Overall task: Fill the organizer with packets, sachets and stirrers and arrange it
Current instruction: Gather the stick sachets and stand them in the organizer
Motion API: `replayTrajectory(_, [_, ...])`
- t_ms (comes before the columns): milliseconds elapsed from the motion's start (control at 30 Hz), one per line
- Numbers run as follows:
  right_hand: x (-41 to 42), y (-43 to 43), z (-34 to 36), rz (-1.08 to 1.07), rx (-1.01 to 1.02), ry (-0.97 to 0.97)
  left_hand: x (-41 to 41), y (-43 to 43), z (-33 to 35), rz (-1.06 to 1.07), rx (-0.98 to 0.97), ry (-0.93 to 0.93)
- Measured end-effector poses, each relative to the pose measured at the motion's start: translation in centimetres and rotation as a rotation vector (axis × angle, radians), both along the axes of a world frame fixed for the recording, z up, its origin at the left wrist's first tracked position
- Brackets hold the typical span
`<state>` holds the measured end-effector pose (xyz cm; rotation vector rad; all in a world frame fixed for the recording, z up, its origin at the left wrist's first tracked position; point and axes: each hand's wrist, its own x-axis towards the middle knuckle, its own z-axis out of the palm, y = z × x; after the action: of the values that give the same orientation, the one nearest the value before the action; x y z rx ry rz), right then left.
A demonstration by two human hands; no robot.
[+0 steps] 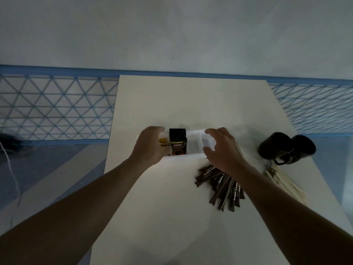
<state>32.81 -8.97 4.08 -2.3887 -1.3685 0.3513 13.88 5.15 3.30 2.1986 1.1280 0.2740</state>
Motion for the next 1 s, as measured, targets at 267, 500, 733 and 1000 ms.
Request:
replayTrajectory(267, [-0.5,-7.3,-0.5,-0.218,-0.035,0.016,1.2,-4.8,1.2,-0.033,-0.041,-0.193])
replayTrajectory(500, [-1.3,-13.5,-2.5,-0.331,-0.026,0.056,2.2,-9.2,-0.2,-0.169,-0.15,-0.122])
replayTrajectory(733, [-1.1,-17.0,-4.4,-0.473,-0.083,0.151,4.4,-12.2,-1.3,-0.223,-0.198,0.007])
replayTrajectory(1000, [0.1,-15.4,-5.8,-0.544,-0.07,0.252,8.2,-13.4,-2.9,-0.314,-0.201,0.2])
